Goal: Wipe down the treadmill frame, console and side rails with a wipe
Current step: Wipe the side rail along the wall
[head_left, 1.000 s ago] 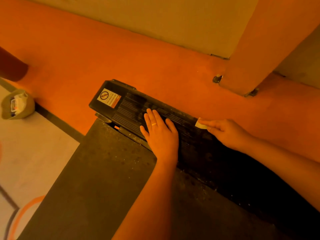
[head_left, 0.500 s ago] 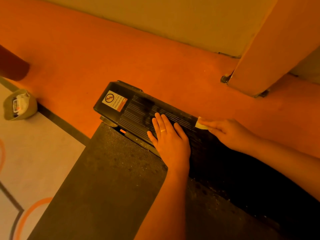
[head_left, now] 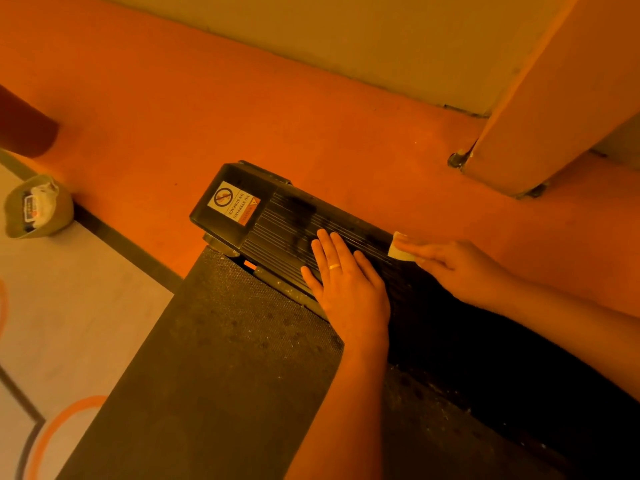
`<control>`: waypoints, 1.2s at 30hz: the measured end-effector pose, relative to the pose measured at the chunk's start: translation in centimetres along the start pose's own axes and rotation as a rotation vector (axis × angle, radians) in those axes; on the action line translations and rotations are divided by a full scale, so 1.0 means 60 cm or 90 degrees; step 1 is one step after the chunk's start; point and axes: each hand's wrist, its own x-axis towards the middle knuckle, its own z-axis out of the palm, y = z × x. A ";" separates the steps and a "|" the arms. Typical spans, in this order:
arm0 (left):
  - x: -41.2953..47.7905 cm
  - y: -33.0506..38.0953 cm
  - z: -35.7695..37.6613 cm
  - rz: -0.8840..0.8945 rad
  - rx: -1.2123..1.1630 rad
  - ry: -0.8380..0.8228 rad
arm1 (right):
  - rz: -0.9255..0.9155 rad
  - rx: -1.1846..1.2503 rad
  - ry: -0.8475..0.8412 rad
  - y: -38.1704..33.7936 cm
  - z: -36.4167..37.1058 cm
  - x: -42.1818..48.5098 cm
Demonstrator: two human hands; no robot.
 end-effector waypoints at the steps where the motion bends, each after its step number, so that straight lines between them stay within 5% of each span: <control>1: 0.000 0.000 -0.001 -0.001 0.001 -0.002 | 0.002 0.009 0.011 0.000 0.004 0.000; 9: 0.005 0.001 -0.003 -0.014 -0.019 0.004 | -0.054 -0.015 0.023 -0.042 0.045 0.112; 25: 0.100 -0.048 -0.034 -0.046 -0.006 -0.046 | -0.123 -0.220 0.091 -0.052 0.061 0.098; 36: 0.100 -0.050 -0.030 -0.044 -0.006 -0.043 | -0.113 -0.133 0.048 -0.055 0.053 0.105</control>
